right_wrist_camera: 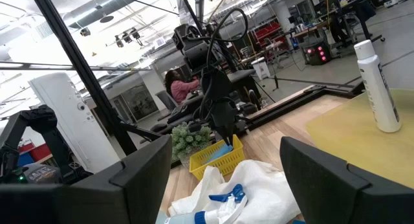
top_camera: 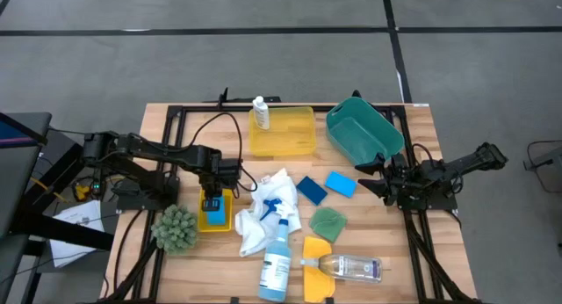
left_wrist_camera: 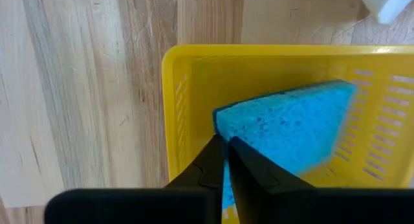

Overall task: Pick & Place Kitchen Items
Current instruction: Put the blue sponge into the bottom yellow bin, then put the white spray bottle into the top yellow bin

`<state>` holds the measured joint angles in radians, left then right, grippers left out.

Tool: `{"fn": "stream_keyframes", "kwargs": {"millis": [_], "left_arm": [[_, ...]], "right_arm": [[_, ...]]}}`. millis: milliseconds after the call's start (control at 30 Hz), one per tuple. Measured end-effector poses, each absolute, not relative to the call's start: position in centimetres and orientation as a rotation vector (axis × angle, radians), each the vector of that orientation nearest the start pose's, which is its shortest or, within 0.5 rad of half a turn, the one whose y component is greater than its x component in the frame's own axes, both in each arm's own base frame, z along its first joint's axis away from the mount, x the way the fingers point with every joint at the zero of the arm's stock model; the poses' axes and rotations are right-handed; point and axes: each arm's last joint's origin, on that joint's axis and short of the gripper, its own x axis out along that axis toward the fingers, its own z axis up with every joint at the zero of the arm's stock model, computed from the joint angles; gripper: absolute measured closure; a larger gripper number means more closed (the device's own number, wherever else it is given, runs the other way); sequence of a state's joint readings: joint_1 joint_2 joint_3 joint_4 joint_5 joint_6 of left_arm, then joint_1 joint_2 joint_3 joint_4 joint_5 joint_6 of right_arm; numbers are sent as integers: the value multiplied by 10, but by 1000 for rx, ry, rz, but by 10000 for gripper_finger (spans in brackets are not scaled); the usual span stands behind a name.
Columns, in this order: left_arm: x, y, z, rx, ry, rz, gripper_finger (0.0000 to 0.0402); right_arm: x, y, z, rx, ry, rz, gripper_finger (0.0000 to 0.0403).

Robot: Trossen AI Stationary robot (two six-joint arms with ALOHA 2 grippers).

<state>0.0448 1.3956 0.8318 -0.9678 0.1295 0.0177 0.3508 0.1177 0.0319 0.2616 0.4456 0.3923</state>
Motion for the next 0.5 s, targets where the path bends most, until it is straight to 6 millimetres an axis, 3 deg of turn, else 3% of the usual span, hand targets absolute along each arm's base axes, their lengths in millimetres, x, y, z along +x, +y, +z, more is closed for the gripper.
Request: {"fn": "stream_keyframes", "kwargs": {"millis": [500], "left_arm": [[217,6,187,-109,1526,-77,315]], "right_arm": [[98,22,190,459,-179,-61,125]]}}
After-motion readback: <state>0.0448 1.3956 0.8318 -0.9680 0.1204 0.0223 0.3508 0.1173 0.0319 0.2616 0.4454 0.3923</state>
